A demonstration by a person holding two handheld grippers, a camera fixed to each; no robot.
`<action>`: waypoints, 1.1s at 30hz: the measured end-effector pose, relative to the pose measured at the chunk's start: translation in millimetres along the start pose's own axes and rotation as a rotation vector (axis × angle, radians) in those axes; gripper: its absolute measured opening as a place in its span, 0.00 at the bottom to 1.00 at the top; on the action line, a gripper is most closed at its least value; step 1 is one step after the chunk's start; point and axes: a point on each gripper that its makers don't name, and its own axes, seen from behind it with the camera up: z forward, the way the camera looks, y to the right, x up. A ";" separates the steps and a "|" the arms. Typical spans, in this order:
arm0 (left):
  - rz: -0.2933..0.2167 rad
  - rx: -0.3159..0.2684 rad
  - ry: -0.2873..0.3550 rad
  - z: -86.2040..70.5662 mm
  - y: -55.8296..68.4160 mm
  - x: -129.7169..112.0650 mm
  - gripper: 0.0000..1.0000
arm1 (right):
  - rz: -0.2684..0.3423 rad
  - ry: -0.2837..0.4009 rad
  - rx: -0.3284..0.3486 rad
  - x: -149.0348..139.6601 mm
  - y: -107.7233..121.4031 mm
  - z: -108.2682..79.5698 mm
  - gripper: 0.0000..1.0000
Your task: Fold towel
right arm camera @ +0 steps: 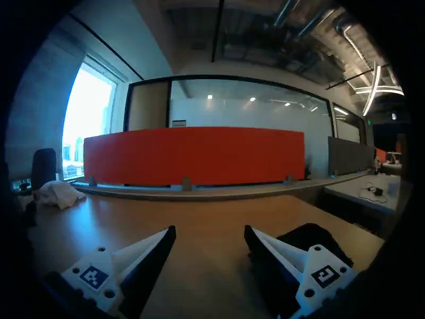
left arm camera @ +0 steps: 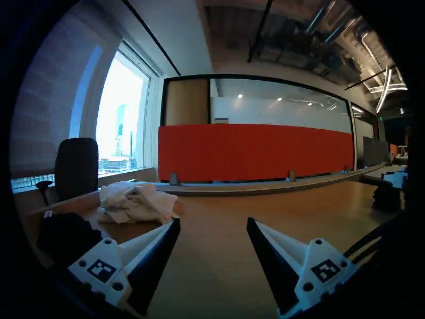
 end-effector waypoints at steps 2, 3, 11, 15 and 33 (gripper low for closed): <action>0.000 0.000 0.000 0.0 -0.1 0.0 0.93 | 0.000 0.000 0.004 -3.9 -0.3 0.2 1.00; 0.000 0.000 0.000 0.0 -0.2 0.0 0.93 | 0.000 0.000 0.007 -6.0 -0.6 0.3 1.00; 0.000 0.000 0.000 -0.2 0.1 -0.6 0.93 | -0.004 0.008 0.019 -11.2 -5.4 0.5 1.00; 0.000 0.000 0.001 -0.2 0.0 -0.6 0.93 | 0.001 0.015 0.019 -10.3 -5.8 -1.1 1.00; 0.000 0.000 0.001 0.1 -0.4 -1.0 0.93 | -0.012 0.044 0.040 -4.9 -11.1 -5.8 1.00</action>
